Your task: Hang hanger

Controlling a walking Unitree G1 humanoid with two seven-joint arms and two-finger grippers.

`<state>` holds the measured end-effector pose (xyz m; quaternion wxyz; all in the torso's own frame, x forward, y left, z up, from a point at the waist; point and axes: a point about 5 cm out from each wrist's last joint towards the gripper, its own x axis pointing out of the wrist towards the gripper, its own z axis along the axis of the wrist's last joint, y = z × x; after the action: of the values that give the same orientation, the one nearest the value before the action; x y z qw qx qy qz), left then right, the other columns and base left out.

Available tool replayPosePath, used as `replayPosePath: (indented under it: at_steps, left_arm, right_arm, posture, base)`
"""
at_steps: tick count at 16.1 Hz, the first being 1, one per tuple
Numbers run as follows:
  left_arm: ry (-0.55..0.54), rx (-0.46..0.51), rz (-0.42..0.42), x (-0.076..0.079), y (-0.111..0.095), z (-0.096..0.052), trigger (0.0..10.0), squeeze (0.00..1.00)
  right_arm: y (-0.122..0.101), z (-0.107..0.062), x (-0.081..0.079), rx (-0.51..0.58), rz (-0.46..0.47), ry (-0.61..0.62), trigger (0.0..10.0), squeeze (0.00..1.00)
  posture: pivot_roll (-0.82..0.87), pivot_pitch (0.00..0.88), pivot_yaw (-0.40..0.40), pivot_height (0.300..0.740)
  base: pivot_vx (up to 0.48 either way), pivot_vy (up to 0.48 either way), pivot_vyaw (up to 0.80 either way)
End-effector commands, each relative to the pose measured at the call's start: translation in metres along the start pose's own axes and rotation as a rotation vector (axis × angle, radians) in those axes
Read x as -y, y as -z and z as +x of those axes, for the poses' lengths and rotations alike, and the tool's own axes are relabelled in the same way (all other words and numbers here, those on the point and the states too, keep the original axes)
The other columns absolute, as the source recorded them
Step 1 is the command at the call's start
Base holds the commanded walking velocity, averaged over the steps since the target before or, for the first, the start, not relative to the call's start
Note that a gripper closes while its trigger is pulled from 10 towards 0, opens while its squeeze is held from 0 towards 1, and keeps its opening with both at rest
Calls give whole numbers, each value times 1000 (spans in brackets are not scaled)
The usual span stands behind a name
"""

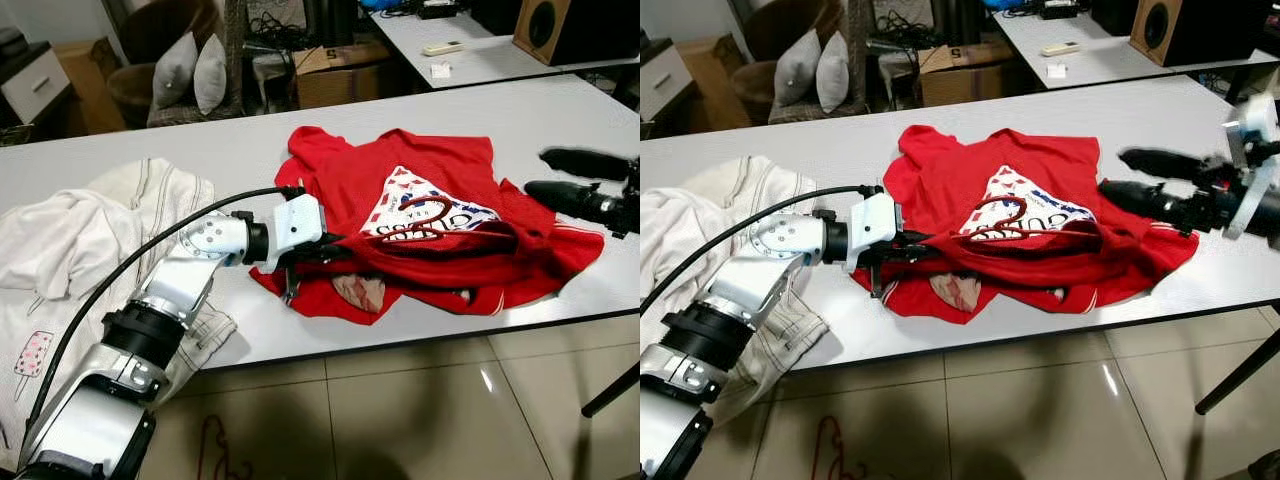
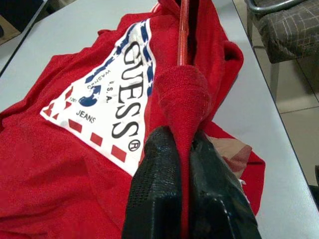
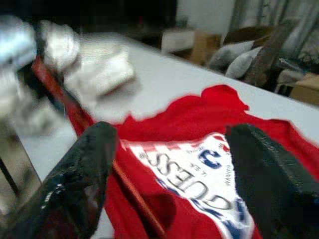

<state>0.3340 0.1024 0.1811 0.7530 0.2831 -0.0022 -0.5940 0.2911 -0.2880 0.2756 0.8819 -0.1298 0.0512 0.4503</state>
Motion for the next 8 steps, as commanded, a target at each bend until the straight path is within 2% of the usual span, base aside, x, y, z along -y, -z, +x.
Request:
replayPosePath:
  at_steps: [1,2,3,4,8]
  left_arm:
    - [-4,-3,37,-8,-7,-4,0,0]
    - [-2,-4,39,-8,-7,-4,0,0]
    - [0,-6,45,-8,-8,-3,0,0]
    - [-1,-7,55,-9,-9,-3,0,0]
    - [17,-18,116,-7,-13,0,0,0]
  right_arm:
    - [-2,6,-5,-61,-93,-38,10000,1000]
    - [-2,9,-7,-121,-180,-45,10000,1000]
    - [-2,11,-11,-167,-238,-73,10000,922]
    - [0,14,-19,-226,-295,-130,10000,0]
    - [4,37,-24,-223,-341,-160,10000,0]
  posture:
    - [-116,0,132,740]
    - [-115,0,132,740]
    - [-114,0,132,740]
    - [-113,0,132,740]
    - [-112,0,134,740]
  base:
    - [0,0,0]
    - [0,0,0]
    - [0,0,0]
    - [0,0,0]
    - [0,0,0]
